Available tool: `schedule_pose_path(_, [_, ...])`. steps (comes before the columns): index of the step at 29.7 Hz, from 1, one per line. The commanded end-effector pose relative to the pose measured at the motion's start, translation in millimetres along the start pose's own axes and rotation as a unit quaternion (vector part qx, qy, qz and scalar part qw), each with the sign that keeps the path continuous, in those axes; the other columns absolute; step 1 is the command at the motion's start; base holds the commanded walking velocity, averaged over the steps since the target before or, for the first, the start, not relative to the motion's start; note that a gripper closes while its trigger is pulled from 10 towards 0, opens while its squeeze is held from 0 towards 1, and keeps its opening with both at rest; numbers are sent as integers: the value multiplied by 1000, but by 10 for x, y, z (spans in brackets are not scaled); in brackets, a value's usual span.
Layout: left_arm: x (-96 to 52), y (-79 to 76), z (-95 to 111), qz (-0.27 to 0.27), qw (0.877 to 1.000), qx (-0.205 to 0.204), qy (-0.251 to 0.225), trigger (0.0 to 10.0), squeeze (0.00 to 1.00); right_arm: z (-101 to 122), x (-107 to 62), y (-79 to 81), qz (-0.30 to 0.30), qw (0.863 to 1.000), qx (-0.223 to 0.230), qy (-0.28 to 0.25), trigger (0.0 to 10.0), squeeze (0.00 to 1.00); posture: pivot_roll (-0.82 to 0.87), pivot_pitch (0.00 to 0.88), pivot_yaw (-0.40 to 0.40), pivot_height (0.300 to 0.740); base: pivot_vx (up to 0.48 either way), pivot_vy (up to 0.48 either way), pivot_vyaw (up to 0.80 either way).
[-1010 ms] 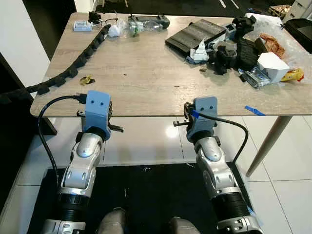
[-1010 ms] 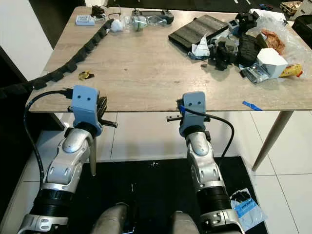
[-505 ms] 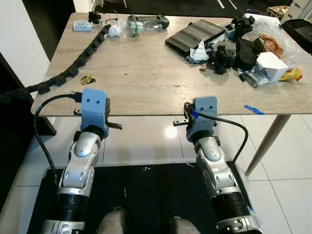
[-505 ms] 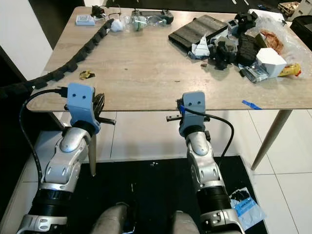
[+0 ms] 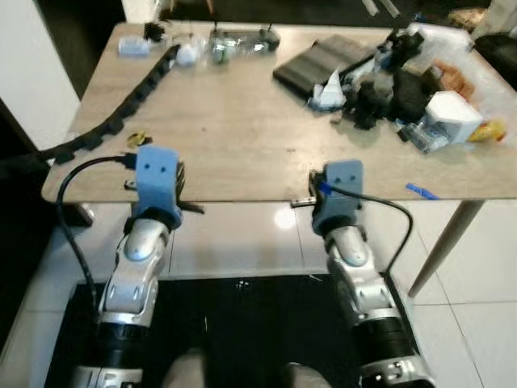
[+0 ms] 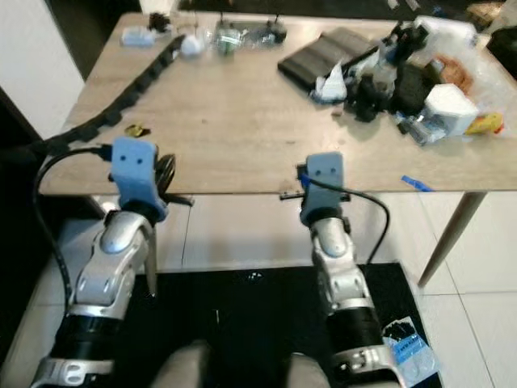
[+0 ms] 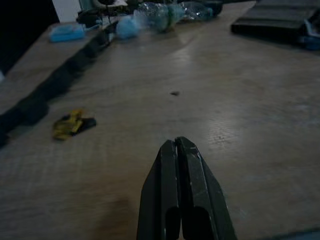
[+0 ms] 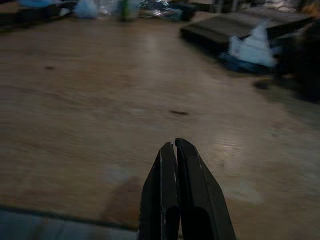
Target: Picking trash to rubbish bin
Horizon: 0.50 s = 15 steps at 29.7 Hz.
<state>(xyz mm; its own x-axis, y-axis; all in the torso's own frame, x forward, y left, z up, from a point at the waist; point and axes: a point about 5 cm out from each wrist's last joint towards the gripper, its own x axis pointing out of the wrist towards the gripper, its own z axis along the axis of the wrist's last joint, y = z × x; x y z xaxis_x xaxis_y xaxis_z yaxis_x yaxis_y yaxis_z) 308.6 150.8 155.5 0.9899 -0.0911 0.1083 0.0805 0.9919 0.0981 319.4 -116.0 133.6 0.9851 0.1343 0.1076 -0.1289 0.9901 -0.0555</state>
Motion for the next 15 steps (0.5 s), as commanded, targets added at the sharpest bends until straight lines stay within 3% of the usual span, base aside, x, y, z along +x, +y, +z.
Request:
schedule_pose_path(1, [-13,-15,-14,-4,1000,-3,3,10000,0,-42,-13,-61,-8,1000,-7,10,10000,0,36,118,-23,740,281,0,0])
schedule_pose_path(15, [-19,-19,-15,-5,1000,-3,4,10000,0,-44,-18,-61,-7,1000,-7,10,10000,0,34,121,-25,740,285,0,0])
